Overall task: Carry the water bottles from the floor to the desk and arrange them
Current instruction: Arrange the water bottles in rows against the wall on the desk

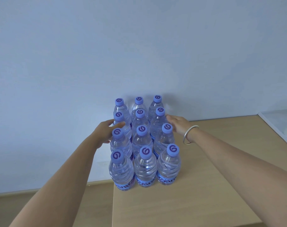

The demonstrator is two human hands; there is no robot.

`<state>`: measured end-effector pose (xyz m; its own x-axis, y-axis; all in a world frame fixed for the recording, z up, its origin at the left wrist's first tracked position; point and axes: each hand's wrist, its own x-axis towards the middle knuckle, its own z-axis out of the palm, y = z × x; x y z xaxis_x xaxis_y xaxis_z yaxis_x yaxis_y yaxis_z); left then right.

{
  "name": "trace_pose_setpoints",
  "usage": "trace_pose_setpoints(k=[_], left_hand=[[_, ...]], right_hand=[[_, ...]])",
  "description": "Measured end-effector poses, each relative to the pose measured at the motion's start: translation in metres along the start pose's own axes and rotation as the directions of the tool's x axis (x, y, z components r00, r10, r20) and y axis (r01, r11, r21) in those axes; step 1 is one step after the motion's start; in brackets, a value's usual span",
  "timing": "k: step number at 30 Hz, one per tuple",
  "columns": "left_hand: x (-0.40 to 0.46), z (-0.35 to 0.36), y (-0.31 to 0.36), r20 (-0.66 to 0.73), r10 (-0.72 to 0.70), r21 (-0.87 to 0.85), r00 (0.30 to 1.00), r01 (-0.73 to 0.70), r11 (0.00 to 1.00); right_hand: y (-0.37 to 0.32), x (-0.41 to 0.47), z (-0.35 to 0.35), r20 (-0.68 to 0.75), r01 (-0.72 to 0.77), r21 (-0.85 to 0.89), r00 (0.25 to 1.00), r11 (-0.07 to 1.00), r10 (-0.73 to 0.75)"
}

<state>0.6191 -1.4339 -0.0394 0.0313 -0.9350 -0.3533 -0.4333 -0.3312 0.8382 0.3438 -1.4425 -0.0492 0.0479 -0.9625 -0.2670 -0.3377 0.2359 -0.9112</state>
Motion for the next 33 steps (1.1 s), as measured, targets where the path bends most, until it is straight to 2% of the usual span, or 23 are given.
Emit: trace_pose_setpoints(k=[6, 12, 15, 18, 21, 24, 28, 33], left_hand=[[-0.001, -0.004, 0.004, 0.016, 0.034, 0.071, 0.999, -0.035, 0.997], [-0.001, -0.003, 0.004, -0.008, 0.039, 0.101, 0.999, -0.038, 0.994], [-0.002, -0.001, 0.004, -0.011, 0.030, 0.096, 1.000, -0.028, 0.995], [-0.002, -0.004, 0.003, 0.006, 0.005, 0.102, 1.000, -0.006, 0.995], [-0.001, -0.010, 0.001, 0.062, -0.037, 0.090, 0.997, 0.031, 0.995], [0.001, -0.015, 0.003, 0.091, -0.050, 0.081, 0.995, 0.042, 0.996], [0.002, -0.013, 0.009, 0.067, 0.014, 0.047, 0.998, -0.018, 0.999], [0.003, -0.008, 0.007, 0.034, 0.121, 0.077, 0.992, -0.123, 0.989]], right_hand=[[0.002, 0.001, 0.000, 0.028, 0.086, -0.137, 0.996, 0.987, -0.083], [0.005, 0.006, -0.001, 0.044, 0.087, -0.108, 0.996, 0.990, -0.083], [0.002, 0.009, -0.006, 0.053, 0.023, -0.051, 0.998, 0.998, -0.020], [-0.008, 0.015, -0.013, -0.013, -0.094, -0.028, 0.995, 0.995, 0.094], [-0.022, 0.030, -0.011, -0.105, -0.073, -0.160, 0.993, 0.984, 0.056], [-0.043, 0.043, -0.004, -0.139, -0.061, -0.189, 0.990, 0.980, 0.035], [-0.063, 0.058, 0.003, -0.061, -0.183, -0.092, 0.982, 0.979, 0.177], [-0.072, 0.072, 0.010, -0.028, -0.240, -0.151, 0.971, 0.959, 0.239]])
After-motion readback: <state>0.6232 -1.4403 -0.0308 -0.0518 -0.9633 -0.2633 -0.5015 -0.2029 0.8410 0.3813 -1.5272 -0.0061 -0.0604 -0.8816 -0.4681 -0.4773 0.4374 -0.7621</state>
